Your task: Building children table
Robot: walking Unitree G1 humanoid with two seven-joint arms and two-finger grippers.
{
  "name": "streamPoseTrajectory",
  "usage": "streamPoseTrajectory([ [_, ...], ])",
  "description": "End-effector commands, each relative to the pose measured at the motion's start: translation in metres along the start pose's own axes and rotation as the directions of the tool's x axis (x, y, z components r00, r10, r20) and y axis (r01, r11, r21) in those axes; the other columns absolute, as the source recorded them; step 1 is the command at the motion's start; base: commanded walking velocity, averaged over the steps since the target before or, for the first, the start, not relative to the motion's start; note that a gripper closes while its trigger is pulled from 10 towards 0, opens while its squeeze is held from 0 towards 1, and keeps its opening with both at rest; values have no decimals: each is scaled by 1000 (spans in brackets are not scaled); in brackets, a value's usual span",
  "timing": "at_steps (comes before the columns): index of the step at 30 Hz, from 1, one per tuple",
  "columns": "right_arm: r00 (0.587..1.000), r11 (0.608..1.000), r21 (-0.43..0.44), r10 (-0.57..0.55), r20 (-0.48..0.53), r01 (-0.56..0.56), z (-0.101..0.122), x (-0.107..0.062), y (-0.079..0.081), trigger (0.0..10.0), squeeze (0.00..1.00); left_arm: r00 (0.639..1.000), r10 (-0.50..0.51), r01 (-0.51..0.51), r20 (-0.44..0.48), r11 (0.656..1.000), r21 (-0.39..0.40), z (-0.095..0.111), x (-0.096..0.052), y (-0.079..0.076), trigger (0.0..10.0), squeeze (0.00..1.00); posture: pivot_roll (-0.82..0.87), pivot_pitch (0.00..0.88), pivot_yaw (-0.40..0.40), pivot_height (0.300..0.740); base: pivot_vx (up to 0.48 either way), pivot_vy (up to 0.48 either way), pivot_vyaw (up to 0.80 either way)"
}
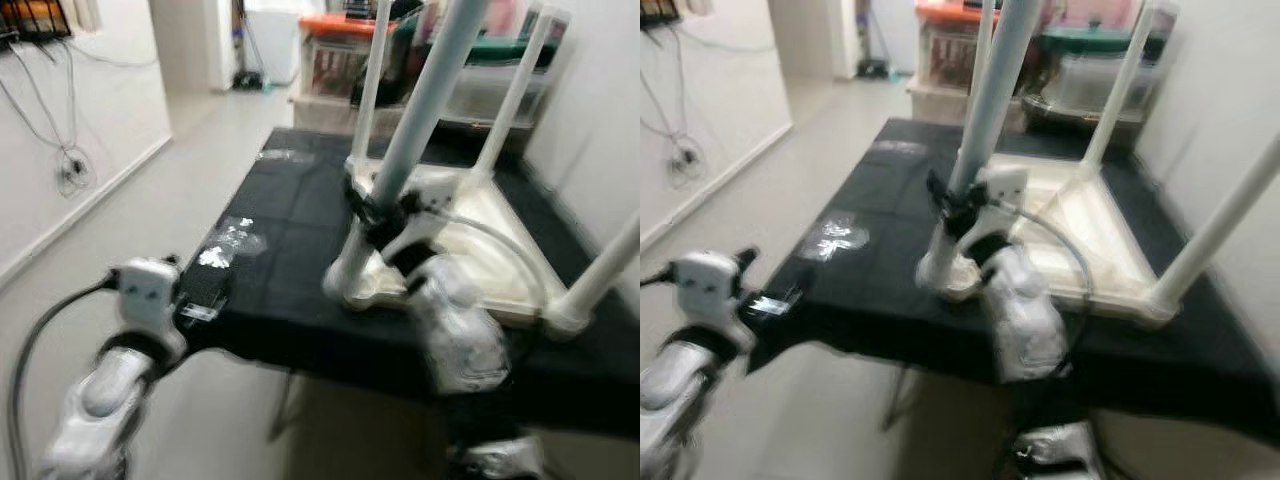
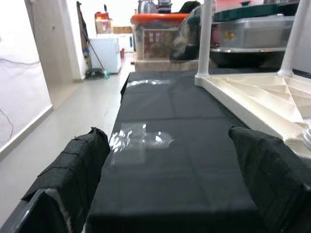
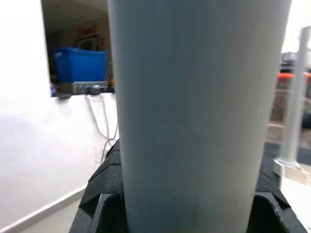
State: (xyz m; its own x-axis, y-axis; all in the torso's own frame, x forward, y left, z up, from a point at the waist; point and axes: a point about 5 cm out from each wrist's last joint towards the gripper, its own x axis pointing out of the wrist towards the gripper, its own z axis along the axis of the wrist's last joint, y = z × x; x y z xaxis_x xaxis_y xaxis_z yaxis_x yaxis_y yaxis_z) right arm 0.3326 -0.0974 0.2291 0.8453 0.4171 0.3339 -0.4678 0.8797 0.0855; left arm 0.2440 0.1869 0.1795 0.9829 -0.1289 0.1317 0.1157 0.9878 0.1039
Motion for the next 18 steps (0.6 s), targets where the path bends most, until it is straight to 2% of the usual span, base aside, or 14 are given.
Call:
streamPoseTrajectory([
  [1, 999, 997, -66, -29, 22, 31, 4, -2, -7, 10000, 0, 1000, -13, 13, 12, 1000, -12, 1, 3, -6, 10000, 0, 40, 0, -73, 740, 311, 0, 0],
  [18, 998, 989, -133, -61, 33, 65, 7, -2, -14, 10000, 0, 1000, -23, 24, 21, 999, -26, 0, 6, -10, 10000, 0, 38, 0, -69, 740, 339, 0, 0],
])
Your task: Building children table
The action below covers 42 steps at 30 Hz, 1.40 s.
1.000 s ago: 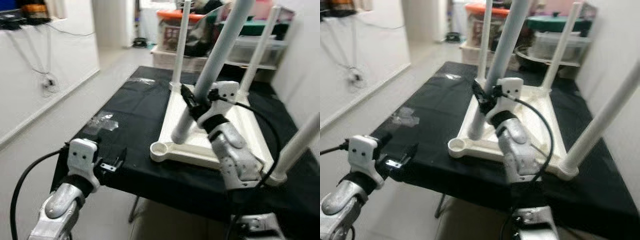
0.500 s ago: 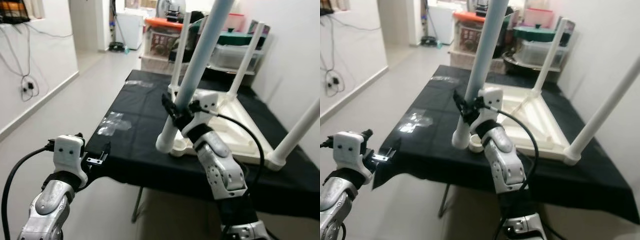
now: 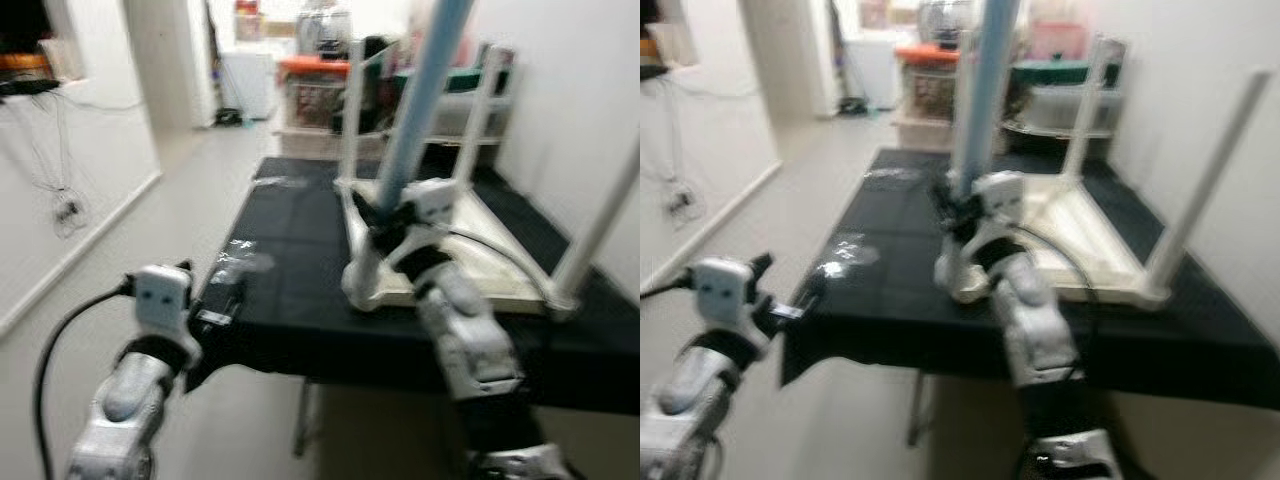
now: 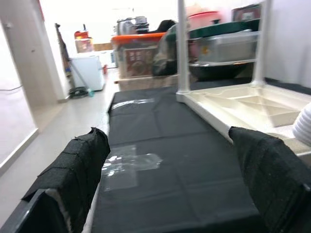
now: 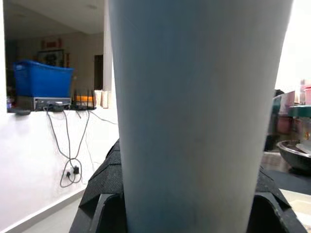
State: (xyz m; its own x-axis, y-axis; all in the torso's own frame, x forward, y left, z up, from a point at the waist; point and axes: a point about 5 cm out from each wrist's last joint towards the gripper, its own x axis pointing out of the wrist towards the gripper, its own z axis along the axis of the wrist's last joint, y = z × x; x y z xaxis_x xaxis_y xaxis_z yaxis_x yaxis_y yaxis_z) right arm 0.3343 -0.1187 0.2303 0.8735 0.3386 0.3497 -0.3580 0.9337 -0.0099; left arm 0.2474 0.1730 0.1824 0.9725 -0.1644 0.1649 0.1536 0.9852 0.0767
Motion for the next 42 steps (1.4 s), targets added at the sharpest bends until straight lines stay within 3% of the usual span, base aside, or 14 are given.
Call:
streamPoseTrajectory([
  [1, 1000, 1000, -8, 13, 13, -13, 2, 5, 5, 10000, 0, 1000, 10, -10, -14, 1000, 5, -4, 1, 3, 10000, 0, 38, 0, -69, 740, 360, 0, 0],
  [15, 1000, 999, -33, -13, 17, 14, 4, 7, 0, 10000, 0, 1000, -8, 8, -9, 1000, -3, -4, 0, 0, 10000, 0, 37, 0, -72, 740, 357, 0, 0],
  [19, 1000, 1000, -15, -11, 13, 11, 6, 8, -3, 10000, 0, 1000, -23, 23, -13, 1000, -3, -5, -1, -1, 10000, 0, 37, 0, -72, 740, 0, 0, 0],
  [20, 1000, 999, 40, -3, -7, 4, 4, 9, -3, 10000, 0, 1000, -25, 24, -11, 1000, -14, -5, -2, -2, 10000, 0, 37, 0, -74, 740, 0, 0, 0],
  [24, 1000, 996, 84, 17, -18, -16, 4, 10, -2, 10000, 0, 1000, -27, 26, -12, 999, -20, -6, -3, -2, 10000, 0, 37, 0, -75, 740, 0, 0, -200],
  [38, 991, 992, 41, 124, -42, -122, 3, 0, 1, 10000, 0, 999, -35, 34, -37, 999, -27, -12, -9, -1, 10000, 0, 30, 0, -74, 740, 0, 0, -352],
  [42, 982, 986, 10, 164, -96, -163, 1, -5, -8, 10000, 0, 998, -27, 25, -53, 999, -24, -15, -13, 1, 10000, 0, 28, 0, -79, 740, 0, 0, -400],
])
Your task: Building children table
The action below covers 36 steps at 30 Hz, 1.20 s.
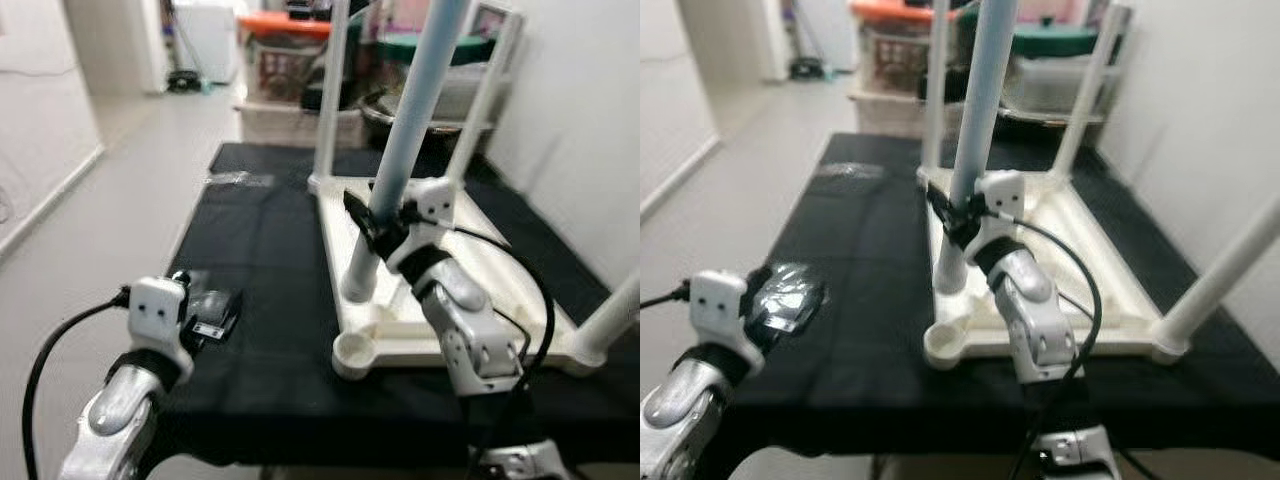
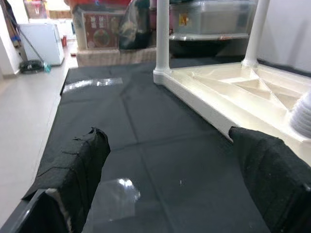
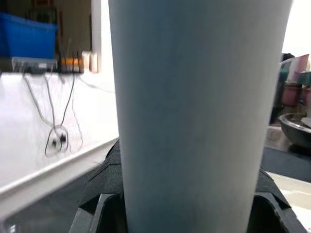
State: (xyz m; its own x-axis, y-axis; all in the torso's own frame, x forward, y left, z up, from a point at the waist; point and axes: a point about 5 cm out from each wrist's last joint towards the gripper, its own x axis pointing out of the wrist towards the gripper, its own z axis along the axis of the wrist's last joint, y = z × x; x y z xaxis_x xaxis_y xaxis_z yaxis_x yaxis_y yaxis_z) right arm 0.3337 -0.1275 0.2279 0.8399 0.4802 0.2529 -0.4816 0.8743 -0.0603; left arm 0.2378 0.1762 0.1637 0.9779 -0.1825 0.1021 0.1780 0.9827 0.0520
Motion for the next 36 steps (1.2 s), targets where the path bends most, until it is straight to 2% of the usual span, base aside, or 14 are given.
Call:
streamPoseTrajectory([
  [1, 1000, 1000, 11, 20, -7, -20, 2, -2, -1, 10000, 0, 1000, -4, 4, 8, 1000, 5, 2, -1, 1, 10000, 0, 28, 0, -79, 740, 0, 0, -800],
  [6, 999, 999, 9, 32, -1, -32, 3, -6, -4, 10000, 0, 1000, 1, -1, 4, 1000, 2, 1, -1, 2, 10000, 0, 25, 0, -78, 740, 0, 0, -480],
  [9, 991, 989, 72, 131, -31, -128, -1, -7, 6, 10000, 0, 1000, -2, 2, 4, 1000, -2, 0, 0, 0, 10000, 0, 25, 0, -75, 740, 0, 0, 0],
  [12, 954, 950, 110, 297, -41, -291, -2, -11, 20, 10000, 0, 1000, -5, 5, 1, 1000, -2, -1, 1, 0, 10000, 0, 27, 0, -73, 740, 0, 0, 0],
  [13, 954, 950, 110, 297, -41, -291, -2, -11, 20, 10000, 0, 1000, -5, 5, 1, 1000, -2, -1, 1, 0, 10000, 0, 27, 0, -73, 740, 0, 0, 0],
  [15, 907, 904, 123, 418, -49, -410, -3, -16, 27, 10000, 0, 1000, -5, 5, -4, 1000, 2, -2, 0, 2, 10000, 0, 34, 0, -76, 740, 0, 0, 0],
  [16, 907, 904, 123, 418, -49, -410, -3, -16, 27, 10000, 0, 1000, -5, 5, -4, 1000, 2, -2, 0, 2, 10000, 0, 34, 0, -76, 740, 0, 0, 0],
  [17, 868, 867, 125, 492, -60, -483, -5, -18, 29, 10000, 0, 1000, -5, 5, -8, 1000, 5, -3, -1, 3, 10000, 0, 38, 0, -81, 740, 0, 0, 0],
  [21, 847, 850, 102, 525, -82, -517, -9, -16, 26, 10000, 0, 1000, -1, 1, -9, 1000, 6, -4, -1, 3, 10000, 0, 51, 0, -91, 740, 0, 0, 0],
  [25, 844, 847, 100, 530, -87, -522, -9, -14, 22, 10000, 0, 1000, 3, -3, -8, 1000, 5, -4, -1, 3, 10000, 0, 52, 0, -92, 740, 0, 0, 0],
  [32, 839, 846, 113, 533, -115, -522, -14, -15, 5, 10000, 0, 1000, 4, -4, -6, 1000, 6, -4, -2, 3, 10000, 0, 58, 0, -91, 740, 0, 0, 0],
  [33, 838, 845, 114, 533, -115, -522, -11, -14, -3, 10000, 0, 1000, 6, -6, -3, 1000, 5, -3, -1, 5, 10000, 0, 58, 0, -90, 740, 0, 0, 0],
  [36, 840, 845, 116, 532, -108, -521, -7, -14, -6, 10000, 0, 1000, 7, -7, -1, 1000, 4, -2, -1, 6, 10000, 0, 58, 0, -90, 740, 0, 0, 0],
])
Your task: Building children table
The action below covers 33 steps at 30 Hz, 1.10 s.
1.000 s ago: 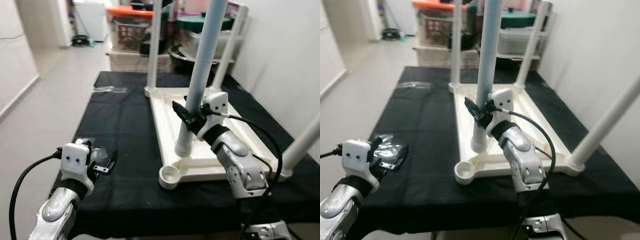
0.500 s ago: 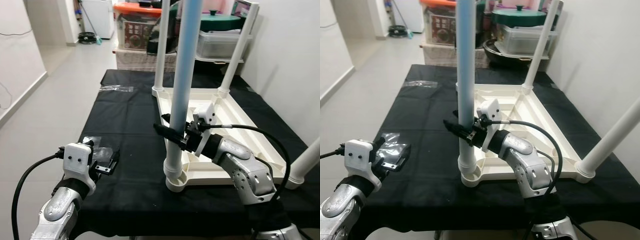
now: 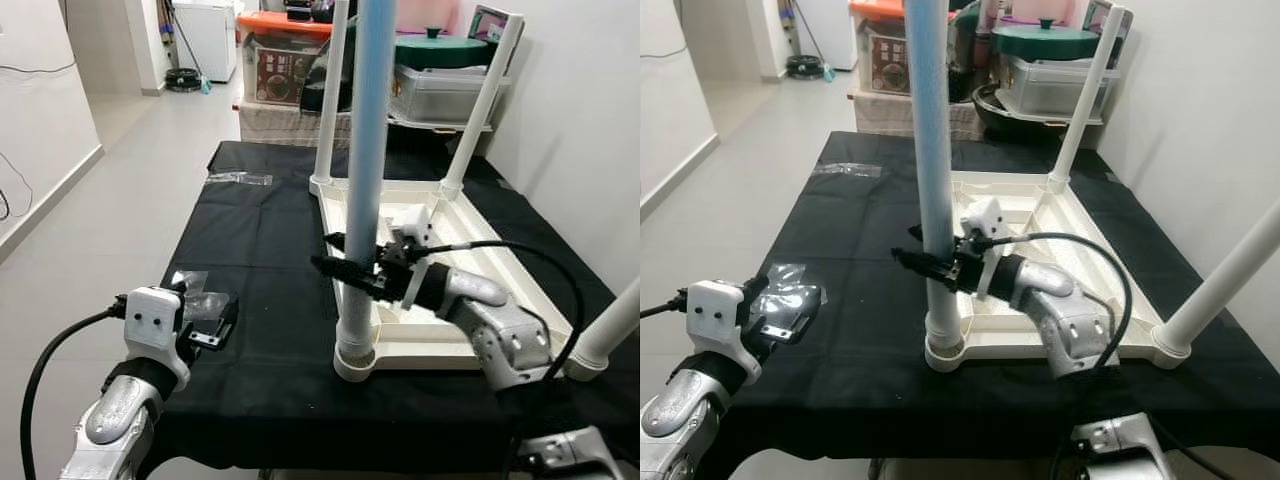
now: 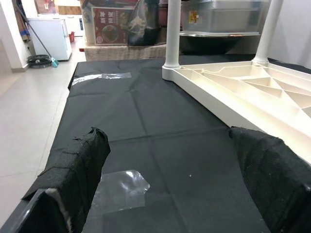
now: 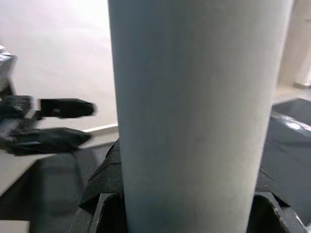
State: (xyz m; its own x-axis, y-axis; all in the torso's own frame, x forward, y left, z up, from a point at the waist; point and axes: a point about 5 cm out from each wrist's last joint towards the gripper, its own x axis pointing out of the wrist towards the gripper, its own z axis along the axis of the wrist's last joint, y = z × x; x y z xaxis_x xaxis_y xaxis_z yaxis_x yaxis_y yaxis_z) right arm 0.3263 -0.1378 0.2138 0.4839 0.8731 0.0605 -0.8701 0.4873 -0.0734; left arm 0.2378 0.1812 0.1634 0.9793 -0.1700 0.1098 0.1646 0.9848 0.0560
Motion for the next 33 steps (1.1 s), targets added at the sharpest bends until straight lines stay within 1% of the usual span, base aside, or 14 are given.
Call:
streamPoseTrajectory([
  [1, 999, 1000, -1, 22, 36, -22, 12, 0, -1, 10000, 0, 1000, -8, 8, -13, 1000, -3, -4, 0, 0, 10000, 0, 55, 0, -90, 740, 0, 0, 0],
  [4, 998, 998, -10, 56, 39, -55, 14, 0, 3, 10000, 0, 1000, -11, 11, -14, 1000, -7, -5, 0, -2, 10000, 0, 52, 0, -88, 740, 0, 0, 0],
  [6, 995, 996, -16, 91, 28, -91, 12, 1, 8, 10000, 0, 1000, -13, 13, -13, 1000, -8, -4, 0, -3, 10000, 0, 52, 0, -88, 740, 0, 0, 0],
  [8, 994, 995, -19, 103, 25, -102, 12, 1, 10, 10000, 0, 1000, -13, 13, -13, 1000, -8, -4, 0, -3, 10000, 0, 52, 0, -89, 740, 0, 0, 0],
  [11, 988, 989, -18, 150, 26, -150, 6, 7, 22, 10000, 0, 1000, -13, 13, -13, 1000, -7, -5, 1, -2, 10000, 0, 52, 0, -87, 740, 0, 0, 0],
  [12, 988, 989, -18, 150, 26, -150, 6, 7, 22, 10000, 0, 1000, -13, 13, -13, 1000, -7, -5, 1, -2, 10000, 0, 52, 0, -87, 740, 0, 0, 0],
  [13, 986, 987, -17, 163, 24, -162, 3, 10, 26, 10000, 0, 1000, -13, 13, -13, 1000, -6, -5, 2, -2, 10000, 0, 54, 0, -87, 740, 0, 0, 0],
  [19, 983, 983, -28, 183, 8, -183, -1, 14, 30, 10000, 0, 1000, -10, 10, -11, 1000, -4, -4, 2, -1, 10000, 0, 57, 0, -92, 740, 0, 0, 0],
  [25, 982, 981, -40, 188, -1, -188, 1, 13, 27, 10000, 0, 1000, -4, 4, -12, 1000, -5, -5, 1, 0, 10000, 0, 59, 0, -95, 740, 0, 0, 0],
  [26, 983, 982, -49, 184, 0, -183, 5, 13, 24, 10000, 0, 1000, -3, 3, -13, 1000, -7, -5, 0, 0, 10000, 0, 59, 0, -95, 740, 0, 0, 0],
  [30, 984, 983, -48, 177, 8, -176, 9, 12, 21, 10000, 0, 1000, -4, 4, -13, 1000, -8, -5, 0, -1, 10000, 0, 56, 0, -95, 740, 0, 0, 0],
  [32, 986, 986, -27, 163, 31, -162, 16, 9, 14, 10000, 0, 1000, -5, 5, -13, 1000, -9, -5, 0, -1, 10000, 0, 54, 0, -94, 740, 0, 0, 0],
  [33, 987, 988, 37, 145, 65, -148, 19, 6, 10, 10000, 0, 1000, -6, 5, -13, 1000, -10, -5, 1, -2, 10000, 0, 54, 0, -95, 740, 0, 0, 0],
])
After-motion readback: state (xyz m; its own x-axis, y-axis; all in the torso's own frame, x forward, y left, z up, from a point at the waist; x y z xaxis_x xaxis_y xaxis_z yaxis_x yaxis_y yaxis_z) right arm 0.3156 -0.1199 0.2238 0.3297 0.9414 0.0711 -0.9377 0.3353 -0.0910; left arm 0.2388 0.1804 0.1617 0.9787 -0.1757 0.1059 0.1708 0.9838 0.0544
